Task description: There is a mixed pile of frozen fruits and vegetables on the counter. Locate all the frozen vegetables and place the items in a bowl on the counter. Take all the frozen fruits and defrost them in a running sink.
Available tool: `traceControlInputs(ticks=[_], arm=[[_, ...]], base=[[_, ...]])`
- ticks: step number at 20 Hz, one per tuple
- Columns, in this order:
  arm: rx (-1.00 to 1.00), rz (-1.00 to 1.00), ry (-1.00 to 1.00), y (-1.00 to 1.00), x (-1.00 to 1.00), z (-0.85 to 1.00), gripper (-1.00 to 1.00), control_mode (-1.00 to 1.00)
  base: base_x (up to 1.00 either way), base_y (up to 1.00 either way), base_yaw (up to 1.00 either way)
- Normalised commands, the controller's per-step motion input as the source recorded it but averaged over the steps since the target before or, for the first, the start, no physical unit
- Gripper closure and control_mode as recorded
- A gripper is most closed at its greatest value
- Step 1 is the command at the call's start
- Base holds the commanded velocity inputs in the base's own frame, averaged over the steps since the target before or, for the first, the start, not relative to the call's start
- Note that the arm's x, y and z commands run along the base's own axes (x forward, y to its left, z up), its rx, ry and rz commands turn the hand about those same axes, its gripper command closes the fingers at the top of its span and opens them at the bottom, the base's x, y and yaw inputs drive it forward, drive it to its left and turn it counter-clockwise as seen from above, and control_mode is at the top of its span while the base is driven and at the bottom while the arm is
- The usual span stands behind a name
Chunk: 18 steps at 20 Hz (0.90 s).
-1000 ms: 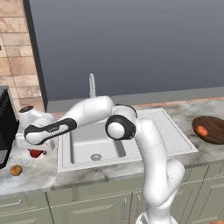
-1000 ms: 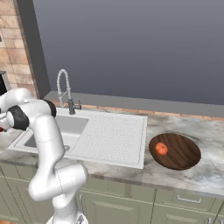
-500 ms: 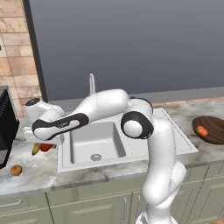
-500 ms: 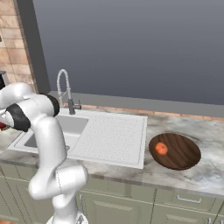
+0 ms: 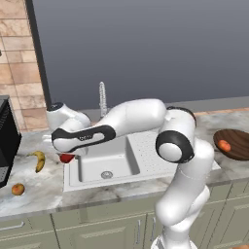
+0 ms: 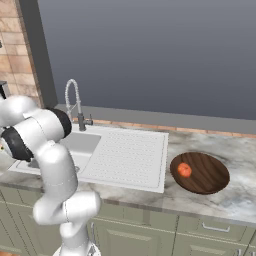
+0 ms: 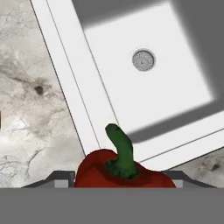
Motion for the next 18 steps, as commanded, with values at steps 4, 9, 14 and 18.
traceControlInputs(ticks=[4, 9, 14, 18], arm=[[0.01, 0.00, 0.00, -0.60, -0.01, 0.08, 1.00, -1.00], [0.01, 0.00, 0.00, -0.67, -0.02, 0.00, 1.00, -1.00], [0.04, 0.01, 0.00, -0.62, 0.00, 0.00, 1.00, -1.00], [0.03, 0.05, 0.00, -0.55, 0.00, 0.00, 1.00, -1.00]], base=[[0.00, 0.00, 0.00], [0.00, 0.00, 0.00], [0.00, 0.00, 0.00], [0.00, 0.00, 0.00]])
